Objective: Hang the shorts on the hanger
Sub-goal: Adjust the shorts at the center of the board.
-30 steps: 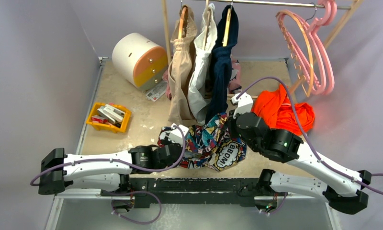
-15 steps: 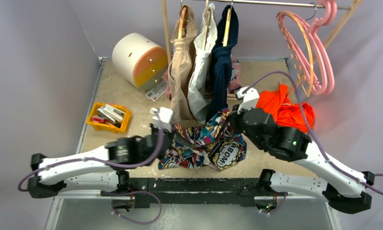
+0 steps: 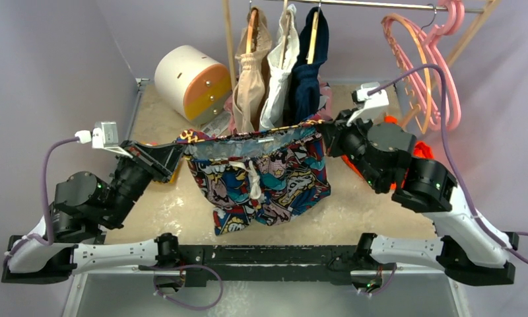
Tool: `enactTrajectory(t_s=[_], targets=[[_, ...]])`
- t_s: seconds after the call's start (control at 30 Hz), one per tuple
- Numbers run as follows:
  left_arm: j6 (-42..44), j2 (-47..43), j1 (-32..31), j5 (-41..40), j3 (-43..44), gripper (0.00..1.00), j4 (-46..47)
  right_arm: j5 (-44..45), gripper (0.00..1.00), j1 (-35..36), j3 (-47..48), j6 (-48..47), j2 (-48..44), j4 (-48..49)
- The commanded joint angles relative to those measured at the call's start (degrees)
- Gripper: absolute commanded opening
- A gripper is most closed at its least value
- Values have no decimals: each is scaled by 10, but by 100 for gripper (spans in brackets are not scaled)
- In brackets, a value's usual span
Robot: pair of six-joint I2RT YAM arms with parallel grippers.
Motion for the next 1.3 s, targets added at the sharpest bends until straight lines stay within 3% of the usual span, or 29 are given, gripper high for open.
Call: enactTrajectory(t_s=[0.0, 0.2, 0.33, 0.47, 0.67, 0.73, 0.83, 0.9, 0.97, 1.1, 1.27], targets=[[42, 14, 2, 20, 34, 0, 28, 73, 0, -4, 58, -2, 25, -17], [116, 84, 1, 63, 152, 0, 55, 64, 0, -4, 189, -83, 76, 24], [157, 139, 1, 124, 271, 0, 72, -33, 0, -4, 305, -134, 94, 73], [184, 126, 1, 203, 255, 0, 134, -119, 0, -4, 289, -154, 64, 132], [195, 98, 1, 186, 214, 0, 143, -103, 0, -4, 230, -159, 40, 119], [211, 113, 1, 192, 243, 0, 150, -117, 0, -4, 272, -182, 55, 120], [231, 169, 1, 218, 353, 0, 106, -181, 0, -4, 384, -198, 95, 115], [234, 193, 1, 236, 396, 0, 78, -227, 0, -4, 392, -199, 95, 129], [227, 182, 1, 236, 369, 0, 76, -239, 0, -4, 317, -199, 62, 168], [192, 96, 1, 178, 173, 0, 116, -213, 0, -4, 99, -166, -19, 206], [115, 6, 1, 120, -10, 0, 122, -170, 0, -4, -47, -107, -51, 164]])
